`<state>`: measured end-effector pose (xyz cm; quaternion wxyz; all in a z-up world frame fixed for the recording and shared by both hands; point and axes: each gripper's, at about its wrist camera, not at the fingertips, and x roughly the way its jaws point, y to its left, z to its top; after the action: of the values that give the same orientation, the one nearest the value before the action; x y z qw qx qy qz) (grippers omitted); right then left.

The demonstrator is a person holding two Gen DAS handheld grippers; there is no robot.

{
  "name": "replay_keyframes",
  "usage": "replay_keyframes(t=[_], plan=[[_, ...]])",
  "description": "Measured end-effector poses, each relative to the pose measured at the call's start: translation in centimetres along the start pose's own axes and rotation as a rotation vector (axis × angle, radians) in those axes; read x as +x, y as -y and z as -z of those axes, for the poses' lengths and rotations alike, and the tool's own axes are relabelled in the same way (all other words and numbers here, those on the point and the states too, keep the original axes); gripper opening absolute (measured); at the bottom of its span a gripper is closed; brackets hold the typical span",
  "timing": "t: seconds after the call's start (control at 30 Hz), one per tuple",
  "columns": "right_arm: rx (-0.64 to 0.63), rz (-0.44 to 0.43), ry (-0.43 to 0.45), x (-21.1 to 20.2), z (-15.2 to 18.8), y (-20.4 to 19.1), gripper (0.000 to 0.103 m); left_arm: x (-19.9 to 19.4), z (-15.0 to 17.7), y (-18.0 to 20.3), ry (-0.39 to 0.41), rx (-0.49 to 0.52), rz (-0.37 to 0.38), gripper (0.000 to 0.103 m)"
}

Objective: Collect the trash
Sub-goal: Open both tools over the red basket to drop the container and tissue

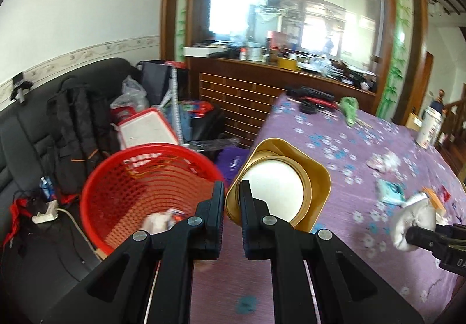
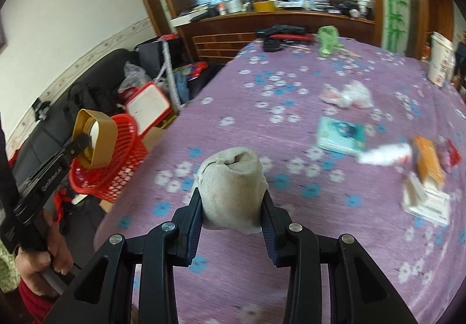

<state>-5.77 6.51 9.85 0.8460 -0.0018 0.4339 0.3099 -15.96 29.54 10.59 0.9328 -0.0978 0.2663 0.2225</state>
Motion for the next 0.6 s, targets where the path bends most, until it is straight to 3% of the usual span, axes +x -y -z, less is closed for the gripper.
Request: replay_keyframes(t=[0.33,0.6], plan=[[-0.110,-0.112,-0.037,3.4,-3.4,-7.8,0.040,1.2,-0.5,-7.9,-0.010,-0.096,-0.124,0.010],[-0.193,-0.189,-0.061,6.9,-6.4,-14.4,0.041,2.5,0.3,-11.8,-0.050,-0.124,-0.185,0.010]])
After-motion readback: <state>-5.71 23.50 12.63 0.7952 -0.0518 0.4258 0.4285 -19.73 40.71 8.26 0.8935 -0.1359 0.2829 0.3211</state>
